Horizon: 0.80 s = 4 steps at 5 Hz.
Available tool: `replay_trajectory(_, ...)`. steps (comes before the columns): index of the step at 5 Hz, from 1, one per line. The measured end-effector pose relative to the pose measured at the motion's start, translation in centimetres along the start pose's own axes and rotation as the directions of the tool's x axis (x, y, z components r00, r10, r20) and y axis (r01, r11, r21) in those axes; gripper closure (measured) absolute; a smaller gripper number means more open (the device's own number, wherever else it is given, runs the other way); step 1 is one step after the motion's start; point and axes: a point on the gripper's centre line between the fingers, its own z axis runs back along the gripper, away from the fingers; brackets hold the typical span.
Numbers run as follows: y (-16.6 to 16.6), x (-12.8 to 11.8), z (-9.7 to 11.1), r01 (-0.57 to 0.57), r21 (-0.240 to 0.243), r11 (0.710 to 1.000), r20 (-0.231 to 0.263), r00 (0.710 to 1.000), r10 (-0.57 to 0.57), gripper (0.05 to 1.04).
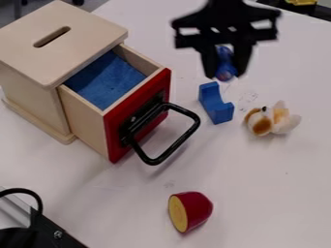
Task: Take the blue battery out of the drawer and put it on the table
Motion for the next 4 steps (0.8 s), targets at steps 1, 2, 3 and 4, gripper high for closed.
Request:
replay_trajectory(1,-0.8,-0.9,-3.2,0.031,0.017,0.999,-0.032,0.999,-0.031,0.684)
replay_trajectory(2,-0.7,-2.5,-6.9,0.070,0.050,0.996,-0.083,0.994,-0.066,0.684)
replay_trajectory(3,-1.0,-4.0,-8.8,0.109,0.066,0.992,-0.104,0.989,-0.102,0.684)
replay_trajectory(4,-0.9,-5.1,-10.4,0.134,0.090,0.987,-0.127,0.984,-0.122,0.684)
